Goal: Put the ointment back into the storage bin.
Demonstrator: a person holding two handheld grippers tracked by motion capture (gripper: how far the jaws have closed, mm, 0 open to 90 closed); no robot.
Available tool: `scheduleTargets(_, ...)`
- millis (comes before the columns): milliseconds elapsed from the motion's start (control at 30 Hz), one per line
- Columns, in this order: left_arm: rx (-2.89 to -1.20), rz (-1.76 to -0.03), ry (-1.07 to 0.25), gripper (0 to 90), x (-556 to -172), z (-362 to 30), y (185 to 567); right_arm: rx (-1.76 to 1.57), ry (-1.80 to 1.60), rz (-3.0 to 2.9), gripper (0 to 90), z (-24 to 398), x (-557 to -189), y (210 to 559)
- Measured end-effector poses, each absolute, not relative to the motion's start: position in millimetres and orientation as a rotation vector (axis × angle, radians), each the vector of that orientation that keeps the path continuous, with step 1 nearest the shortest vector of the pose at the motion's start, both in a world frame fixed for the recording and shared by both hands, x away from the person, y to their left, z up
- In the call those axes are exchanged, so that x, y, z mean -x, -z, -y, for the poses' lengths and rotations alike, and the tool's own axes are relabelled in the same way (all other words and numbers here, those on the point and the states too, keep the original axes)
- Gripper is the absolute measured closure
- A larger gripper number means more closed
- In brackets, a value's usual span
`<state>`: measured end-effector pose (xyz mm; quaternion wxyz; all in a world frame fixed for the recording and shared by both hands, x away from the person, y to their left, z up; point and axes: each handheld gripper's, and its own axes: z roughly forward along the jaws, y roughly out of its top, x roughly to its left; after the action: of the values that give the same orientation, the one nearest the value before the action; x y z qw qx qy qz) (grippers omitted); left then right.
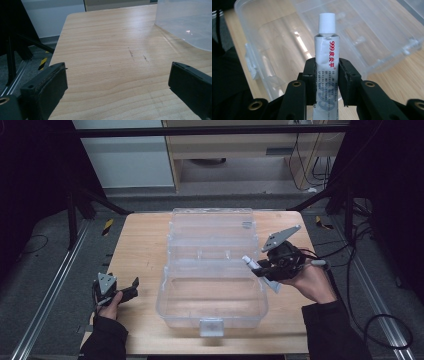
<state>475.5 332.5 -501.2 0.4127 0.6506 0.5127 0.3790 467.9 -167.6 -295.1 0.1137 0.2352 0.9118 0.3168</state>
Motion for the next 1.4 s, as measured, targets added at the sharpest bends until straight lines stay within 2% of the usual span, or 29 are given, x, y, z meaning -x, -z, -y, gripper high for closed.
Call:
scheduleTargets(533,-1.634,-1.289,-0.950,1.6,-476,-333,501,-0.486,-0.828,-2.867,69.5,127,-478,307)
scheduleTargets(1400,-1.635,-1.288,-0.950,1.6,-476,-333,501,-0.195,-0.506,-3.053,69.6,87,-481,373)
